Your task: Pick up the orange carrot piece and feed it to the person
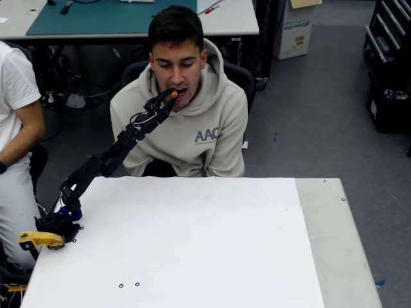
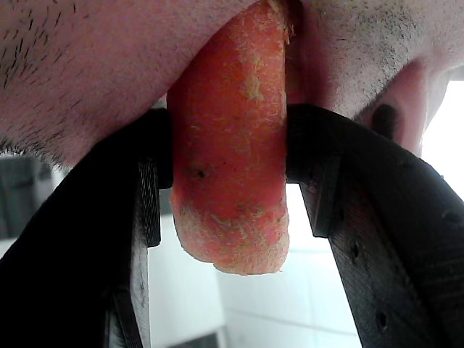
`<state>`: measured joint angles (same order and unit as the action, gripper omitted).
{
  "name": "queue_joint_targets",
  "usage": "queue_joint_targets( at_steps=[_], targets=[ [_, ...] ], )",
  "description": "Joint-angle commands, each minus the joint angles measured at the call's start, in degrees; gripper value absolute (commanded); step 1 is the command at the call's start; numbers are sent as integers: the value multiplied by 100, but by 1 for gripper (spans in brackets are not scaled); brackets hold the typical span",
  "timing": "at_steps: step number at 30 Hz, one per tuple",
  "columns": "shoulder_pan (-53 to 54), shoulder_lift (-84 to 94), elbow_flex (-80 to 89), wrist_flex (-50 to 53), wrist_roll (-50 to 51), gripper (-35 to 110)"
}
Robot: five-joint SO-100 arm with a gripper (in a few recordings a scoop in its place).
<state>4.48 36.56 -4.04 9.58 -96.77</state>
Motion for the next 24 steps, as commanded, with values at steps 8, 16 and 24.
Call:
queue_joint_targets(
  at_steps=[8,16,24],
  targets=[
    [694,404,-167,-88,26,23],
    [747,413,-149,-88,-44,19],
    [1072,378,-141,-53,26,-2]
  ],
)
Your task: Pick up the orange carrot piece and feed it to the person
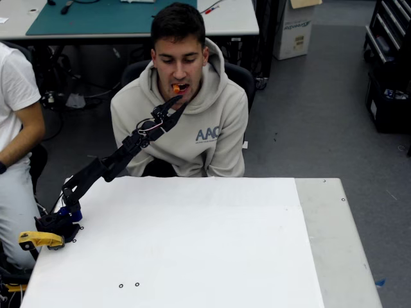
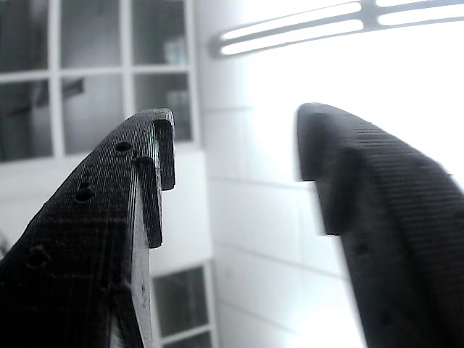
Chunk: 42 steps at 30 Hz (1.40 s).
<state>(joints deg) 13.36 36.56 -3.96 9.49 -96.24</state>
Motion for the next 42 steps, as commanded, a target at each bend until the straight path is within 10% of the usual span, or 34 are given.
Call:
queue_joint_targets(
  at_steps=[1,16,42],
  targets=[
    [211,369,-149,-18,-26,-4],
    [510,1301,1714,-9,2391,-3],
    [237,5977,9949,-9,6618,-3]
  ],
)
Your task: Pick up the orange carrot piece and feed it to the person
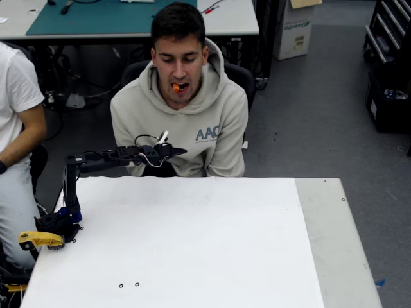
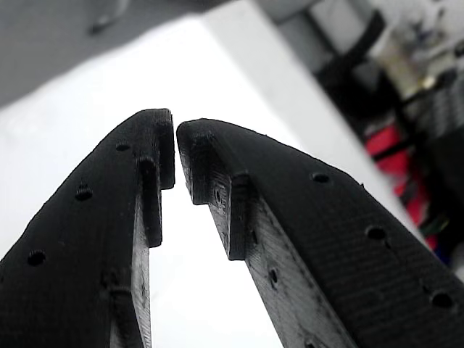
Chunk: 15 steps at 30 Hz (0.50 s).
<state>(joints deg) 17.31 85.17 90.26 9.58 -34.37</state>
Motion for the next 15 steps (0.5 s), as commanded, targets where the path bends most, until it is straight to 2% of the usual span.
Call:
queue_joint_targets(
  at_steps=[1,15],
  targets=[
    [-229,1292,844,-18,580,-3],
    [-1714,3867,5080,-18,1626,-3]
  ],
)
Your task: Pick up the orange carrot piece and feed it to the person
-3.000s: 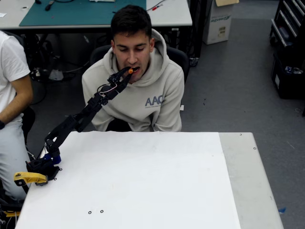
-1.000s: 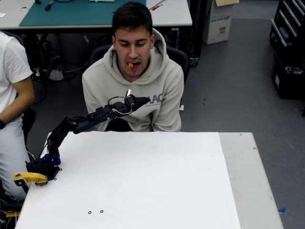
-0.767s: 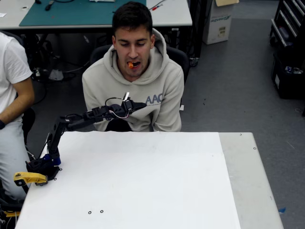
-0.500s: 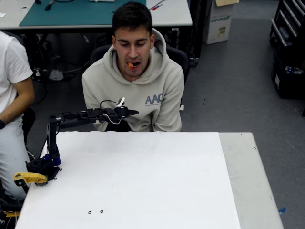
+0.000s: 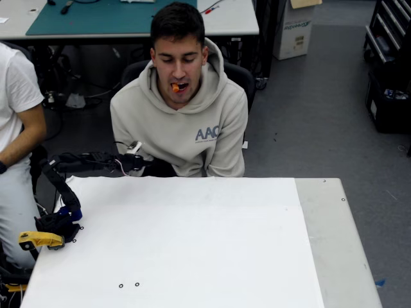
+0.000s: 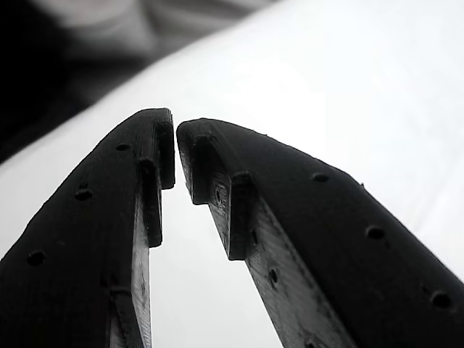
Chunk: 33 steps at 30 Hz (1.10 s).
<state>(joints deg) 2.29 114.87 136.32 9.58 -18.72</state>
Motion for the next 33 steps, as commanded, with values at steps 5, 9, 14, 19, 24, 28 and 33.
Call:
queue_joint_targets(
  at_steps=[5,9,14,19,24,28,33],
  targets=[
    [-571,1881,1758,-9,229,-3],
    [-598,2742,2531,-9,272,-3],
    [-580,3753,3331,0,272,-3],
    [-308,4509,3823,9,272,-3],
    [-53,5045,3885,756,272,-3],
    [-44,5748,3850,1793,281,-3],
    [-44,6732,3832,3111,281,-3]
  ],
)
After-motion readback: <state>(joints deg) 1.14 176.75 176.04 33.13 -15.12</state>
